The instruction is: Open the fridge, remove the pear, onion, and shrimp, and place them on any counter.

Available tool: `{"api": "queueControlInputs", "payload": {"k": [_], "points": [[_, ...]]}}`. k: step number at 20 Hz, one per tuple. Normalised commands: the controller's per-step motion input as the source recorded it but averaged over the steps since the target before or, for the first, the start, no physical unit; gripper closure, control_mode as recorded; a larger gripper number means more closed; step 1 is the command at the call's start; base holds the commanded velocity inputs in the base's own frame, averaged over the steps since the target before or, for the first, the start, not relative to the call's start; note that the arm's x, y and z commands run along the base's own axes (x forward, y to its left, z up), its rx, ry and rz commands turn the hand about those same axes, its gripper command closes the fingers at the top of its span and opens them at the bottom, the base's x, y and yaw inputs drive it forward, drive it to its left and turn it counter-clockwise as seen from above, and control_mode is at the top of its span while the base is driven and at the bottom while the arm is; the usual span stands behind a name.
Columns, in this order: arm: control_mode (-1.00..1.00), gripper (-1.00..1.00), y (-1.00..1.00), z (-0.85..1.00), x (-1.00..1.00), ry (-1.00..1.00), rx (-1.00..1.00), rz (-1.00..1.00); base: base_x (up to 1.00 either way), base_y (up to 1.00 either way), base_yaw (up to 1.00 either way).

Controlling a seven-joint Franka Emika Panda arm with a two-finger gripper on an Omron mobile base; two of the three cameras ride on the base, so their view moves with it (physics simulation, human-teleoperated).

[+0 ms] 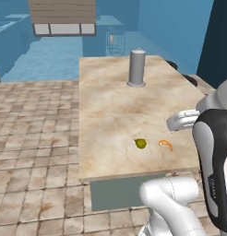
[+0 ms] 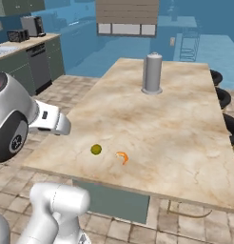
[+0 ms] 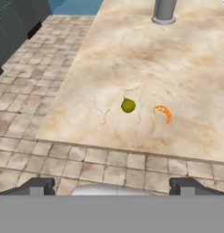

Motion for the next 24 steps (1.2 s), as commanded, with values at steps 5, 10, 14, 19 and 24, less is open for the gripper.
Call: {"api": "queueControlInputs", "payload": {"k": [5,10,14,19,24], "points": [[1.0,-1.0,0.0,0.0,0.0,0.0,0.0,0.0,-1.0,0.07,0.0],[1.0,-1.0,0.0,0.0,0.0,0.0,0.0,0.0,-1.0,0.32,0.02],[1.0,-1.0,0.0,0.0,0.0,0.0,0.0,0.0,-1.0,0.36,0.22],[1.0,-1.0,0.0,0.0,0.0,0.0,0.0,0.0,-0.6,0.07,0.82],[1.0,-1.0,0.0,0.0,0.0,0.0,0.0,0.0,-0.05,0.0,1.0]]}}
